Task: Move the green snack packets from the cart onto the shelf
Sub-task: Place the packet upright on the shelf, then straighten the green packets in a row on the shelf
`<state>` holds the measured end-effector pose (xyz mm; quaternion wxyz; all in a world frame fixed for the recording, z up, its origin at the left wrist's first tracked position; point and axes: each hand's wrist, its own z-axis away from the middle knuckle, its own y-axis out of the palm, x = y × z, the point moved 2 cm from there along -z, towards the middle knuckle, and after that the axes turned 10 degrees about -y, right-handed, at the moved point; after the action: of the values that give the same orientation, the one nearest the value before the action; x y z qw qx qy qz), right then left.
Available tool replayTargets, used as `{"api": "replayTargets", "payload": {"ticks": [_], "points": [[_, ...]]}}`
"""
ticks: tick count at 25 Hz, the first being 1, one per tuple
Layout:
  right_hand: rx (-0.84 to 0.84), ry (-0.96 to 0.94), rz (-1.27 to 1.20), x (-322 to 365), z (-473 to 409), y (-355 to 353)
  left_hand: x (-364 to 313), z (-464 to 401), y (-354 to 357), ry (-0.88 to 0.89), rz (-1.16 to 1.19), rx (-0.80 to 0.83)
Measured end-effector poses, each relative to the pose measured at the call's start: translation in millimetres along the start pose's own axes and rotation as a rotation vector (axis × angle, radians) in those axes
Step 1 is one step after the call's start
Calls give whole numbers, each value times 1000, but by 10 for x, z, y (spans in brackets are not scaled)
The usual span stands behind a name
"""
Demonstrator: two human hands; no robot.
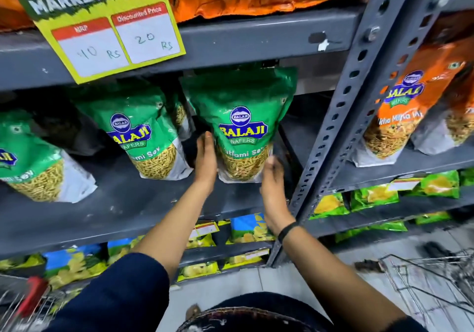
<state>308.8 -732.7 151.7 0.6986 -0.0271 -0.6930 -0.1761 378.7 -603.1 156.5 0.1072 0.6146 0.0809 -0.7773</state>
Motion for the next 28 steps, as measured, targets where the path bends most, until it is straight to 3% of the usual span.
{"api": "replayTargets", "payload": {"ticks": [2,12,17,18,20,22,24,26,28], "points": [[56,30,-7,-49,-49,27,4,11,99,11,-30,87],[109,-104,6,-72,-97,36,108,18,52,-22,-11,155],[18,-126,12,-161,-44,60,91,68,21,34,3,205],[-74,-124,44,-189,-4,48,99,126,-2,55,-11,132],[-239,-123,97,-289,139,62,187,270,-204,188,-50,-169],[-124,-87,137,-403,312,195,372,410,-553,274,-87,-521],[153,27,137,-454,444,456,481,377,-970,234,-113,-807],[358,56,216,-432,416,742,444,147,-1327,182,-112,-921],[458,2,297,-384,272,1027,313,-126,-1595,82,-43,-774]]}}
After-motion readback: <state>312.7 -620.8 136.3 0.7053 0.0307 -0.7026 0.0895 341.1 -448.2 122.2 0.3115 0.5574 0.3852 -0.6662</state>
